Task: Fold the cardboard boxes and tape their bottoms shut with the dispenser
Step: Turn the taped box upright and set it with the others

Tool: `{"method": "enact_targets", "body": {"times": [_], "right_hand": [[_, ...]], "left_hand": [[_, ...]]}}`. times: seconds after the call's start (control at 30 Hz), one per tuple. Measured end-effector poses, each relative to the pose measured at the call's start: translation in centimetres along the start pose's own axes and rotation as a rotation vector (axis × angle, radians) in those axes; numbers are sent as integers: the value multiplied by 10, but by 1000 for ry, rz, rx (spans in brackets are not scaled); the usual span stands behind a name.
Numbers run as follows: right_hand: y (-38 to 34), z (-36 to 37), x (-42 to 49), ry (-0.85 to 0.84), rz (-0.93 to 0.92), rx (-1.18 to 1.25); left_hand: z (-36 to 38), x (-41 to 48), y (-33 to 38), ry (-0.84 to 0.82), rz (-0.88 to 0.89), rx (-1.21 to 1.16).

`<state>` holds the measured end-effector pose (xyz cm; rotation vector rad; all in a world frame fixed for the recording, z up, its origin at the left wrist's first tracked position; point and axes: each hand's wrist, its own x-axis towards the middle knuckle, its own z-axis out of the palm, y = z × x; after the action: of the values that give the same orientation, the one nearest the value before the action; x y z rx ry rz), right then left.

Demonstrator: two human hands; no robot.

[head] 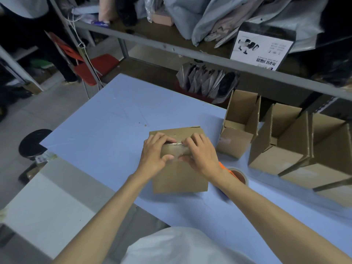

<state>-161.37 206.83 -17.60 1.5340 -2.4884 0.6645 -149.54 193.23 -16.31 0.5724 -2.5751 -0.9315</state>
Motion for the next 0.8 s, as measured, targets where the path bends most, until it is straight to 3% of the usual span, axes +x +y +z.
{"method": "enact_targets", "body": {"times": [0.2,0.4,0.63,0.8], "right_hand": [[-4,-9,10,-75,8,-5],[-11,-11,12,40,41,113],[-13,-19,15,41,-31,78],[-12,-15,16,140,-73,39]], "left_hand": [[-7,4,0,-4,-44,-79],[8,3,15,217,-170,-185],[10,0,14,219,-68,-28],[7,-2,13,214,10,29]]}}
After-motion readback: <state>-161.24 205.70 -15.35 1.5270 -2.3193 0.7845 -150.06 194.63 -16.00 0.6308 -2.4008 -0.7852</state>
